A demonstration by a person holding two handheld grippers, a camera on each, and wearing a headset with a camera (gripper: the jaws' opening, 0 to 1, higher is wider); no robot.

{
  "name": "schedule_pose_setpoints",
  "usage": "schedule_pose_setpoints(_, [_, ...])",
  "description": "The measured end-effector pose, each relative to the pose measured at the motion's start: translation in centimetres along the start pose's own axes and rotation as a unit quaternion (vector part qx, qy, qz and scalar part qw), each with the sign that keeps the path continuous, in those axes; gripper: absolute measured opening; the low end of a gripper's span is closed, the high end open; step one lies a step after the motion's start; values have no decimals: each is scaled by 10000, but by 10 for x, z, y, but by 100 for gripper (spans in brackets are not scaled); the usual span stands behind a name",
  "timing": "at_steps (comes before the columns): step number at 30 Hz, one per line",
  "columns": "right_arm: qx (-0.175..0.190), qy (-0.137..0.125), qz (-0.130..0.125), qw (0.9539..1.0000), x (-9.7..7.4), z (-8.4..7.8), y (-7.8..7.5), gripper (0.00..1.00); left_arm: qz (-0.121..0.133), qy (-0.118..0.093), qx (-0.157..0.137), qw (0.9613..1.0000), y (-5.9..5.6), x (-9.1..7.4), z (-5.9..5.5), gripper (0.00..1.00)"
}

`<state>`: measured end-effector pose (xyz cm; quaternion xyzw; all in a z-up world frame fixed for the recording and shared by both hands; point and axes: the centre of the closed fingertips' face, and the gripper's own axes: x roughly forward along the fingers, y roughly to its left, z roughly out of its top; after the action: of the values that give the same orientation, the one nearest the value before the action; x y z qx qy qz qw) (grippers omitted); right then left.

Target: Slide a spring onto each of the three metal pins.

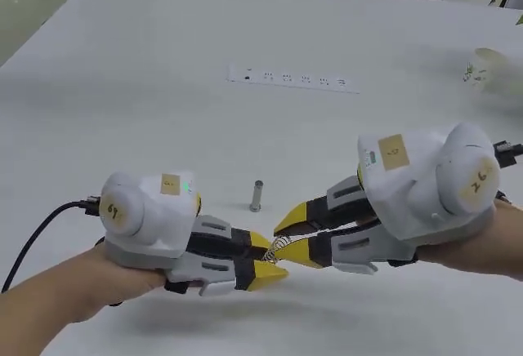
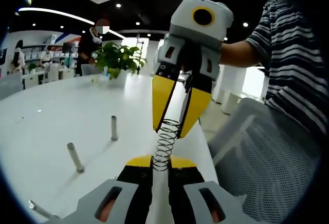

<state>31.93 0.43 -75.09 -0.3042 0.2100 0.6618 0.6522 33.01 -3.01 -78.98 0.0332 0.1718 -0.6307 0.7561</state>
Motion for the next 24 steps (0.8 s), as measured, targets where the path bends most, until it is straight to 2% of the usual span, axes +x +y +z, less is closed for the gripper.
schedule_pose_setpoints(13, [-317, 45, -79, 9995, 4, 8, -2, 7, 14, 28, 50, 10000, 0, 1, 3, 2])
schedule_pose_setpoints(24, [-267, -1, -130, 9996, 4, 11, -2, 7, 44, 64, 102, 9999, -1, -1, 3, 3])
